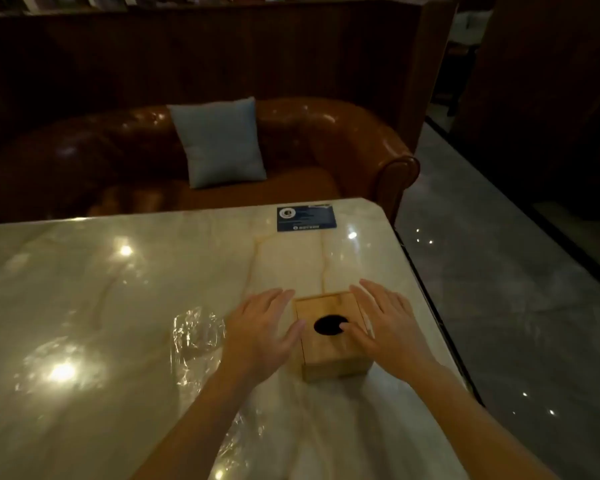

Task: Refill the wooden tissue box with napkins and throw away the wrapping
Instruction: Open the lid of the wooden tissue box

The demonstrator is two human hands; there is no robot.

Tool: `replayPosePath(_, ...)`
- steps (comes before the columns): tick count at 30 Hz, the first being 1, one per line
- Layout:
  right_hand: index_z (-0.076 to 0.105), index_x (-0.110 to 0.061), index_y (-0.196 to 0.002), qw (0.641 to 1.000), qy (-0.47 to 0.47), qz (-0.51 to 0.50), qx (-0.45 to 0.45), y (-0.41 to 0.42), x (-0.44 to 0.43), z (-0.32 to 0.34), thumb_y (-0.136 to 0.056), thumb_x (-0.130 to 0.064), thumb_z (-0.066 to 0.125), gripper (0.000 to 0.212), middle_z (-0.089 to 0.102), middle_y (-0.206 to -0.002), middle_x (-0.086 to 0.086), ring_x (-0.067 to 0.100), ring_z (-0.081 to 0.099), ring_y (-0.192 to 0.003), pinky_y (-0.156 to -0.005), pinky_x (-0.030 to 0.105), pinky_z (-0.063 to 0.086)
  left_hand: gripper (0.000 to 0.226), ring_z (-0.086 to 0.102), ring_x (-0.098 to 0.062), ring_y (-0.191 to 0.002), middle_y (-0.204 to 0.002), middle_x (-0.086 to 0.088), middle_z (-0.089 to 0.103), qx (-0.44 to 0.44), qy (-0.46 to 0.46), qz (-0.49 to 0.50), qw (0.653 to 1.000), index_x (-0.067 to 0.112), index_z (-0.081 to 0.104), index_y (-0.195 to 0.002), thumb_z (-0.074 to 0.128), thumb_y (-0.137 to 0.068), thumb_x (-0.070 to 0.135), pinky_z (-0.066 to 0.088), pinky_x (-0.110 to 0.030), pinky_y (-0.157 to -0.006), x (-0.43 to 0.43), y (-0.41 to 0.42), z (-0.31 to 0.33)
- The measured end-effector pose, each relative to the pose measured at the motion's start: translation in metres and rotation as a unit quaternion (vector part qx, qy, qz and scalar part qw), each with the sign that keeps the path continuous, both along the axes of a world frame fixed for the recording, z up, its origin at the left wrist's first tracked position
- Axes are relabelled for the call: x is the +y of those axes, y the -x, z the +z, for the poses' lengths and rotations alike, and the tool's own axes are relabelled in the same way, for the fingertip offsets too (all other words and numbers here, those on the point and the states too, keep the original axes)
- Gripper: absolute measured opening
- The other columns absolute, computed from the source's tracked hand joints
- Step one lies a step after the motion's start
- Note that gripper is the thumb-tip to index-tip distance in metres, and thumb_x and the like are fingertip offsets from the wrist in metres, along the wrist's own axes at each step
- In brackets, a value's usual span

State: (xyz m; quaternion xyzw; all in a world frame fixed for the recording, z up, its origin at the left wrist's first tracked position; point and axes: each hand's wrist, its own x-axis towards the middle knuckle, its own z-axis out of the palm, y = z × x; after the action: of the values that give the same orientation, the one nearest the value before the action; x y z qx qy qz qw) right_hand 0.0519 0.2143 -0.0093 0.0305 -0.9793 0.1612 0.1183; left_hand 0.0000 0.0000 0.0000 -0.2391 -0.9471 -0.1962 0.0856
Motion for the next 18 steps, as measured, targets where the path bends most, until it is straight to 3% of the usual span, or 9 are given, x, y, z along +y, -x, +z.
replayPosePath(3,0.046,-0.014,-0.132,0.999,-0.013,0.027,-0.016,-0.006,0.003,-0.016,-0.087,-0.052,0.041,0.059,0.053,-0.134,0.008,0.025,0.052,-0.122,-0.1,0.036,0.038,0.052,0.06,-0.022,-0.111,-0.12,-0.005,0.065,-0.003,0.016,-0.025,1.0,0.016,0.06,-0.12,0.046,-0.084,0.05,0.043,-0.037,-0.099,0.006,-0.006,-0.015)
replayPosePath(6,0.046,-0.014,-0.131,0.998,-0.021,0.042,-0.052,-0.012,0.004,-0.029,-0.085,-0.051,0.046,0.059,0.054,-0.132,0.009,0.025,0.053,-0.12,-0.099,0.04,0.043,0.046,0.064,-0.023,-0.103,-0.111,-0.005,0.068,0.007,0.009,-0.05,0.999,0.015,0.064,-0.113,0.054,-0.079,0.045,0.048,-0.037,-0.094,0.01,-0.011,-0.03)
replayPosePath(8,0.046,-0.015,-0.131,0.996,-0.026,0.054,-0.072,-0.012,0.006,-0.033,-0.085,-0.05,0.048,0.058,0.052,-0.135,0.009,0.025,0.051,-0.122,-0.101,0.039,0.039,0.049,0.06,-0.024,-0.11,-0.12,-0.007,0.063,-0.003,0.029,-0.069,0.997,0.017,0.06,-0.118,0.059,-0.077,0.043,0.045,-0.04,-0.098,0.011,-0.01,-0.039)
replayPosePath(11,0.047,-0.017,-0.132,0.992,-0.039,0.08,-0.085,-0.01,0.006,-0.039,-0.082,-0.047,0.057,0.059,0.049,-0.137,0.009,0.027,0.049,-0.124,-0.101,0.04,0.038,0.062,0.043,-0.027,-0.129,-0.14,-0.01,0.046,-0.042,0.082,-0.101,0.991,0.022,0.047,-0.131,0.054,-0.076,0.05,0.03,-0.043,-0.11,0.012,-0.007,-0.054)
replayPosePath(13,0.05,-0.016,-0.13,0.991,-0.049,0.088,-0.086,-0.009,0.006,-0.039,-0.079,-0.045,0.062,0.06,0.051,-0.136,0.012,0.029,0.051,-0.122,-0.1,0.042,0.039,0.068,0.021,-0.026,-0.142,-0.152,-0.01,0.027,-0.072,0.115,-0.116,0.984,0.029,0.036,-0.138,0.048,-0.076,0.055,0.015,-0.042,-0.116,0.013,-0.003,-0.059)
replayPosePath(16,0.056,-0.014,-0.123,0.988,-0.073,0.105,-0.091,-0.002,0.007,-0.039,-0.074,-0.042,0.068,0.057,0.051,-0.134,0.016,0.034,0.052,-0.12,-0.098,0.046,0.041,0.068,0.002,-0.026,-0.146,-0.157,-0.009,0.012,-0.086,0.14,-0.125,0.978,0.033,0.029,-0.14,0.047,-0.077,0.053,0.004,-0.042,-0.118,0.016,0.004,-0.063)
replayPosePath(18,0.052,-0.016,-0.125,0.983,-0.084,0.114,-0.121,0.004,0.009,-0.037,-0.079,-0.042,0.062,0.054,0.041,-0.142,0.015,0.032,0.042,-0.128,-0.105,0.043,0.033,0.066,-0.003,-0.026,-0.146,-0.157,-0.01,0.007,-0.107,0.149,-0.129,0.974,0.033,0.029,-0.138,0.052,-0.079,0.048,0.001,-0.043,-0.118,0.018,0.008,-0.062)
